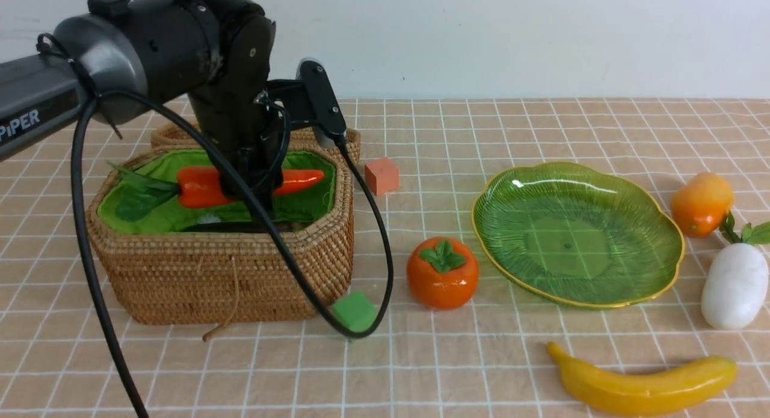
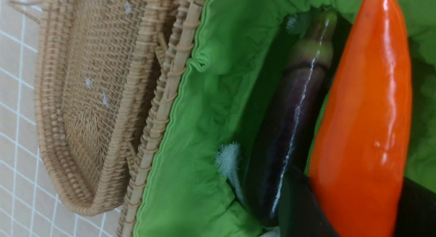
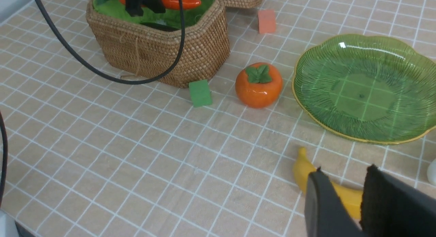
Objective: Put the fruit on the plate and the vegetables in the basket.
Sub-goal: Use the left arm to grab a carrot and put it into the left basket, then grab a tomato with your left arm and place it on the plate on the right, then use the right arm to grab a banana and put it into the right plate
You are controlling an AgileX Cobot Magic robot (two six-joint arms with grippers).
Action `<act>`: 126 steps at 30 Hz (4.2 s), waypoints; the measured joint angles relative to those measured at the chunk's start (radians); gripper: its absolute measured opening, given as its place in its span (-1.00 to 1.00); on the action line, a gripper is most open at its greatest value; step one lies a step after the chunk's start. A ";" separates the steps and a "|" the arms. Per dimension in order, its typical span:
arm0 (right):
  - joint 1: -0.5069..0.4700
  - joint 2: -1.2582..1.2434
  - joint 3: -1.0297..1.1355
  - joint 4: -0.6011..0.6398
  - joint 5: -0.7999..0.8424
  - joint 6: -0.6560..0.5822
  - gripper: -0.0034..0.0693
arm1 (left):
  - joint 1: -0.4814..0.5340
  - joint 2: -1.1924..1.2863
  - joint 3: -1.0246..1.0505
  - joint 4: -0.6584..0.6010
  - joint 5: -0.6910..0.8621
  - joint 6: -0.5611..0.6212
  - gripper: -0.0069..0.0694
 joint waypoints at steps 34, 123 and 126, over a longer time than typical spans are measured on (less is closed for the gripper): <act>0.000 0.000 -0.070 -0.104 0.151 0.033 -0.34 | -0.419 0.195 0.018 0.052 -0.292 -0.372 0.37; 0.000 0.663 0.109 -0.269 -0.014 -0.124 -0.28 | -0.368 -0.799 0.429 -0.449 0.093 -0.645 -0.85; 0.000 0.752 0.200 -0.269 -0.159 -0.249 -0.25 | -0.368 -1.080 0.752 -0.503 -0.076 -0.648 -0.85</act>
